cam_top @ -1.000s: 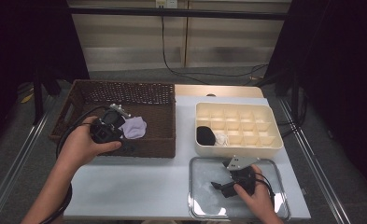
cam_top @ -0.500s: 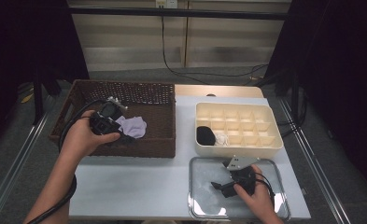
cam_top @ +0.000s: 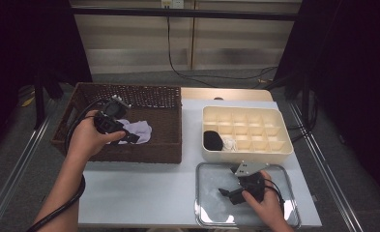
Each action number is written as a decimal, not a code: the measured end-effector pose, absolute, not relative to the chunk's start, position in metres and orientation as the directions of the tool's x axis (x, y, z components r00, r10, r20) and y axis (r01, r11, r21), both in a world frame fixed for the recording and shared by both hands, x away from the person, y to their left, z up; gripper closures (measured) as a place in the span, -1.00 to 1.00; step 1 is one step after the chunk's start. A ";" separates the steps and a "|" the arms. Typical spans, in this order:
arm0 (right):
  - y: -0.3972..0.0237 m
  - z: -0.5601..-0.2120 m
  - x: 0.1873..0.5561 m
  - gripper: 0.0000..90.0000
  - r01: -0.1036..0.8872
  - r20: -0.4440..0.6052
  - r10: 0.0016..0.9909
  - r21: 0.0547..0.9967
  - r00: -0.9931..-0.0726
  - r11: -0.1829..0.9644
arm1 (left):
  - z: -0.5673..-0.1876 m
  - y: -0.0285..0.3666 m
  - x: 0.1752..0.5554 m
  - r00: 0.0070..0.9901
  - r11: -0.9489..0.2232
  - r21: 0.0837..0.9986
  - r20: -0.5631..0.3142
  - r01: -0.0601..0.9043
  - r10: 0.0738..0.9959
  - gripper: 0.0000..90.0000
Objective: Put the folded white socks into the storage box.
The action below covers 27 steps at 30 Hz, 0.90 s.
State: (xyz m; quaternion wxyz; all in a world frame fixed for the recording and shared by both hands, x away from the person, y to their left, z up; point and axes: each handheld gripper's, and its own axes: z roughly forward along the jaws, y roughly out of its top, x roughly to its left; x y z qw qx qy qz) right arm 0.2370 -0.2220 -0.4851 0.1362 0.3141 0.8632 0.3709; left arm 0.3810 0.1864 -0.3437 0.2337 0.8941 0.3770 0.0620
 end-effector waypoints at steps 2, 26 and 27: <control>-0.222 -0.485 0.237 -0.71 0.442 -0.002 0.644 0.726 -0.765 0.527 | -0.345 0.188 0.385 0.698 -0.597 0.470 -0.060 0.650 0.713 -0.53; -0.222 -0.485 0.237 -0.71 0.443 0.000 0.644 0.725 -0.765 0.527 | -0.389 0.200 0.418 0.580 -0.475 0.459 -0.114 0.751 0.806 -0.45; -0.222 -0.485 0.237 -0.71 0.443 0.000 0.644 0.725 -0.765 0.527 | -0.389 0.200 0.418 0.584 -0.479 0.458 -0.113 0.749 0.804 -0.46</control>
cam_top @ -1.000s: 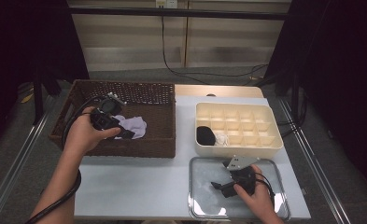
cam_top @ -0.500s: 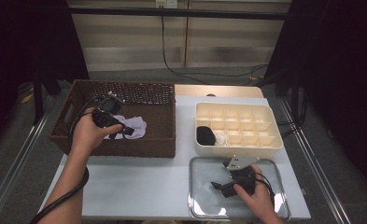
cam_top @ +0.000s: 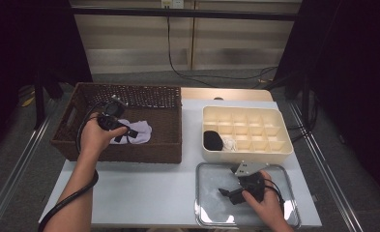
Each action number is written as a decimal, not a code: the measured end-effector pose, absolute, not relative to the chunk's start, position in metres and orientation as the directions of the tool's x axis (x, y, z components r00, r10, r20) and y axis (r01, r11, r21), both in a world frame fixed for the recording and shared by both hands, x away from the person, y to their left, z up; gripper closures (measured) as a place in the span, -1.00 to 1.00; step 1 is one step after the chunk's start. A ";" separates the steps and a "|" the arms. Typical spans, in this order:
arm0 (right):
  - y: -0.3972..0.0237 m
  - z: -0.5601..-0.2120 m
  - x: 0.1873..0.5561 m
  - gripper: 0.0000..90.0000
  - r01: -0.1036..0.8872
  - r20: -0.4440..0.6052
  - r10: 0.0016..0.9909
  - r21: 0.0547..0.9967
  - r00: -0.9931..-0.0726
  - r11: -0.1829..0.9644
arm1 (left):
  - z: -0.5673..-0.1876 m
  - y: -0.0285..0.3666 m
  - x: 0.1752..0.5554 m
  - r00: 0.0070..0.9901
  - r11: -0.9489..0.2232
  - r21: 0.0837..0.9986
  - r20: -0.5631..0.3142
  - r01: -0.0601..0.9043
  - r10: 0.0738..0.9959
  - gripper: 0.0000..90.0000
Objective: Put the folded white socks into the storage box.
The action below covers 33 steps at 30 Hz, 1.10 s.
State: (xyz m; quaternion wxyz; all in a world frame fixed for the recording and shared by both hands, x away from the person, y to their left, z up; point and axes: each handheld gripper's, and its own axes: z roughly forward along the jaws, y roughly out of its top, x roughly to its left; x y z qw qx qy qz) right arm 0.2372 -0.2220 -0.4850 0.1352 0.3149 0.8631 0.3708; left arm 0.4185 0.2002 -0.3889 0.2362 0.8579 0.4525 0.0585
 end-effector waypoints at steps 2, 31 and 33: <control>-0.222 -0.485 0.237 -0.71 0.443 0.000 0.644 0.725 -0.765 0.527 | -0.389 0.199 0.420 0.586 -0.482 0.461 -0.108 0.745 0.803 -0.45; -0.222 -0.485 0.237 -0.71 0.443 0.001 0.644 0.725 -0.765 0.526 | -0.398 0.182 0.462 0.556 -0.446 0.454 -0.140 0.771 0.819 -0.45; -0.222 -0.485 0.237 -0.71 0.445 0.002 0.645 0.726 -0.764 0.524 | -0.404 0.181 0.464 0.547 -0.435 0.446 -0.158 0.782 0.822 -0.44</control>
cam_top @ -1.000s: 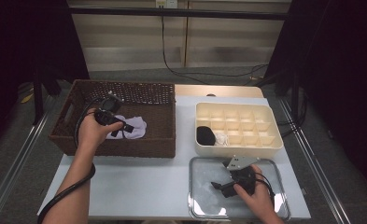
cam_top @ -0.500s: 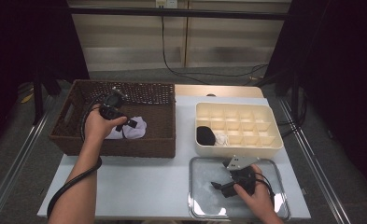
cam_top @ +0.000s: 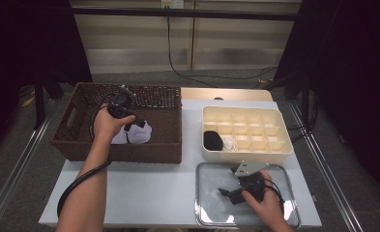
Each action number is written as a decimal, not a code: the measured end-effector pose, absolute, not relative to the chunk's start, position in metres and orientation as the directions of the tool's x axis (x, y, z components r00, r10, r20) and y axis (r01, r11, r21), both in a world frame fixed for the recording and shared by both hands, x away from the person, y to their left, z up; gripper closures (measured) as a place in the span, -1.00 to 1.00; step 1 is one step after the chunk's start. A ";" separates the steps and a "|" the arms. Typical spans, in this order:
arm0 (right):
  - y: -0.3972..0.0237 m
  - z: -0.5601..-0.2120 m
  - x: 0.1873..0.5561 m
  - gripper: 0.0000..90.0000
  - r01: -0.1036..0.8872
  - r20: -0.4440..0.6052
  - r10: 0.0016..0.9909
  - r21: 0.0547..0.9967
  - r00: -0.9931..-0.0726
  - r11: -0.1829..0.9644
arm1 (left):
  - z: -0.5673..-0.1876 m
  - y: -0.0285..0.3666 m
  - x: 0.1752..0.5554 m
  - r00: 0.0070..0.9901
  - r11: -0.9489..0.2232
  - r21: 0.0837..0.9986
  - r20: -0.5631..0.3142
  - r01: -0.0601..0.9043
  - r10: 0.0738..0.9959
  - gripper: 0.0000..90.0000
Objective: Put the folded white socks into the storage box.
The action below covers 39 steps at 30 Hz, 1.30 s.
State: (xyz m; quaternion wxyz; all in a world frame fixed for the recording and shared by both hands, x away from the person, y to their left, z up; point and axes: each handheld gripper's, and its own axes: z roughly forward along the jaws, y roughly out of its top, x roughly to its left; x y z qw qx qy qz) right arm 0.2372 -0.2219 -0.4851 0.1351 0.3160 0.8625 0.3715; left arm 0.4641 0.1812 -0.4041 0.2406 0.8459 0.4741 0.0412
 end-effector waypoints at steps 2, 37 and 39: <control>-0.222 -0.485 0.237 -0.71 0.445 0.002 0.645 0.726 -0.764 0.524 | -0.409 0.180 0.466 0.544 -0.439 0.434 -0.152 0.787 0.825 -0.41; -0.222 -0.485 0.237 -0.71 0.443 0.000 0.643 0.725 -0.766 0.527 | -0.449 0.166 0.468 0.564 -0.519 0.385 -0.004 0.763 0.826 0.42; -0.222 -0.485 0.237 -0.71 0.443 0.001 0.643 0.725 -0.766 0.527 | -0.449 0.164 0.467 0.558 -0.519 0.380 0.011 0.765 0.830 0.60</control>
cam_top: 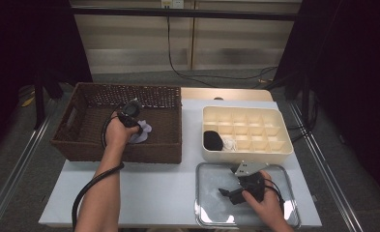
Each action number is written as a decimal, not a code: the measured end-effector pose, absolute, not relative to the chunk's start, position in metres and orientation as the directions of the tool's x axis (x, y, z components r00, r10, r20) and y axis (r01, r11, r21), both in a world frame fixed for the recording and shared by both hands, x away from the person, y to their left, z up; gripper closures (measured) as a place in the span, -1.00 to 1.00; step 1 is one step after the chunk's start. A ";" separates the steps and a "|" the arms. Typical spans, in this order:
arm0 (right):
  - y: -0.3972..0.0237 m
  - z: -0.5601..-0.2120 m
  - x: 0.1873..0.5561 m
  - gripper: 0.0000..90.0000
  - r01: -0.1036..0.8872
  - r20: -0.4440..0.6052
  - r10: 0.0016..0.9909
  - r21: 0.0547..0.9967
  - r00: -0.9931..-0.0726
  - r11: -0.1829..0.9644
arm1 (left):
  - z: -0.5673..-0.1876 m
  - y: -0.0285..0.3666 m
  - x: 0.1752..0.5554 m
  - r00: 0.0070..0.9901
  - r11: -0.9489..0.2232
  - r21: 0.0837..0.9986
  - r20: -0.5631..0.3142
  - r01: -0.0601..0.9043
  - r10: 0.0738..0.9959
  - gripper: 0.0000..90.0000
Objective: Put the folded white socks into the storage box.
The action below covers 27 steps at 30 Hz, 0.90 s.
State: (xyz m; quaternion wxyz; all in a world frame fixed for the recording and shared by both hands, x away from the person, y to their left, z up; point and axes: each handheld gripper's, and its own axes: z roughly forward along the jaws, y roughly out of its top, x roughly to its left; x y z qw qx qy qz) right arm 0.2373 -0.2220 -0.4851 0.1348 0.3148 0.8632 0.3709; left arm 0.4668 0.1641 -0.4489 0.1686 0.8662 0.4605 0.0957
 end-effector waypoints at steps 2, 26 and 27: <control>-0.222 -0.485 0.237 -0.71 0.443 0.000 0.643 0.725 -0.766 0.527 | -0.449 0.164 0.467 0.553 -0.516 0.380 0.016 0.767 0.833 0.66; -0.222 -0.485 0.237 -0.71 0.445 0.003 0.645 0.727 -0.764 0.523 | -0.421 0.175 0.468 0.513 -0.447 0.415 -0.058 0.792 0.856 0.80; -0.222 -0.485 0.237 -0.71 0.444 0.002 0.645 0.727 -0.764 0.523 | -0.418 0.176 0.469 0.522 -0.455 0.410 -0.061 0.790 0.851 0.80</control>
